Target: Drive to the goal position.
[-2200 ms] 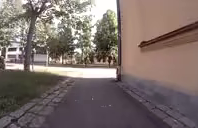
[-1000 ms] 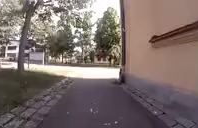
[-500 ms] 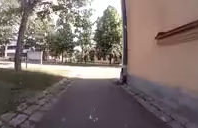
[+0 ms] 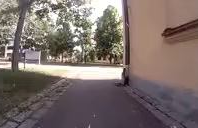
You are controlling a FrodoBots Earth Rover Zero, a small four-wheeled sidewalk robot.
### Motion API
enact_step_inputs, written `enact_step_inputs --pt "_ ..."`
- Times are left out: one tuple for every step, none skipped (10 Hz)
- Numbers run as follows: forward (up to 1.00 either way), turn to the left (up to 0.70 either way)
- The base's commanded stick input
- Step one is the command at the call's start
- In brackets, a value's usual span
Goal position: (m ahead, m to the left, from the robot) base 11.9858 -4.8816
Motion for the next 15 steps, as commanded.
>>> enact_step_inputs --pt "0.44 0.05" --pt "0.44 0.05" --pt "0.44 0.05" --pt "0.44 0.05" --pt "0.44 0.09" --pt "0.44 0.21" --pt "0.44 0.27" --pt "0.44 0.25" --pt "0.44 0.17" --pt "0.44 0.06" --pt "0.44 0.02" --pt "0.44 0.02" --pt "0.44 0.02" --pt "0.44 0.02" --pt "0.44 0.02"
